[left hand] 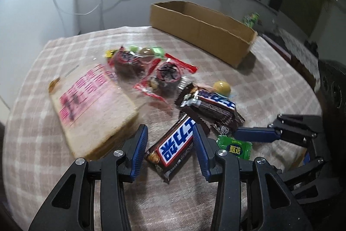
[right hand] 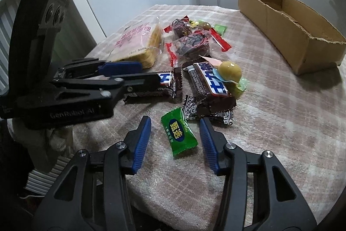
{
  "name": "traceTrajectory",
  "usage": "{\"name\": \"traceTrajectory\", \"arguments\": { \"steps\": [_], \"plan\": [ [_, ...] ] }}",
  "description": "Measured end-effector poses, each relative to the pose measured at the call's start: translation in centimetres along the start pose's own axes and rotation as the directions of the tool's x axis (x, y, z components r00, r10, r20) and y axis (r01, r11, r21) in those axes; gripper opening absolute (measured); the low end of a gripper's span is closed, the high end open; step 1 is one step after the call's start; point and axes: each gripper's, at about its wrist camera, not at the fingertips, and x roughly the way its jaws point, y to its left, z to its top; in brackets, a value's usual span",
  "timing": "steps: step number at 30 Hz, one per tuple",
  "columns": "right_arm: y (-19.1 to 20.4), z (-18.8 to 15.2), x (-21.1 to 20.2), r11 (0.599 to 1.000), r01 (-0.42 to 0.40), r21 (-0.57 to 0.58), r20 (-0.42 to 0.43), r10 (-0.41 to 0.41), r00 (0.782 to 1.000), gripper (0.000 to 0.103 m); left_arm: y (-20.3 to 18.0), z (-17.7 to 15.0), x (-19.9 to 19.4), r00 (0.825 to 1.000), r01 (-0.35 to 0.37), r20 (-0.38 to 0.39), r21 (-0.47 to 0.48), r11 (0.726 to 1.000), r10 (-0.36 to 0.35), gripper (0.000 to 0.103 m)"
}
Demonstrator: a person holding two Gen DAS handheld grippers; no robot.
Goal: Organize snacks
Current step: 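Grasp the Snickers bar with the left tool while the right tool grasps the green candy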
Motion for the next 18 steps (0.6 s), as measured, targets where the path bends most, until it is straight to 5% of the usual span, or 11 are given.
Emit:
{"name": "traceTrajectory", "arguments": {
  "steps": [9, 11, 14, 18],
  "plan": [
    [0.9, -0.4, -0.1, 0.995, 0.023, -0.093, -0.014, -0.025, 1.0, 0.048, -1.0, -0.4, 1.2, 0.997, 0.009, -0.077, 0.117, 0.993, 0.0, 0.041],
    [0.9, -0.1, 0.0, 0.993, 0.036, -0.112, -0.017, -0.038, 0.999, 0.042, -1.0, -0.1, 1.3, 0.997, 0.021, -0.079, 0.112, 0.994, -0.012, 0.041],
    [0.4, 0.2, 0.1, 0.994, 0.037, -0.102, -0.021, -0.039, 0.999, 0.033, -0.4, -0.1, 1.4, 0.997, 0.02, -0.071, 0.076, 0.997, -0.014, 0.027],
    [0.1, 0.1, -0.1, 0.995, 0.032, -0.093, -0.025, -0.035, 0.999, 0.028, 0.0, -0.5, 1.1, 0.998, 0.024, -0.051, 0.031, 0.999, -0.022, 0.027]
  ]
}}
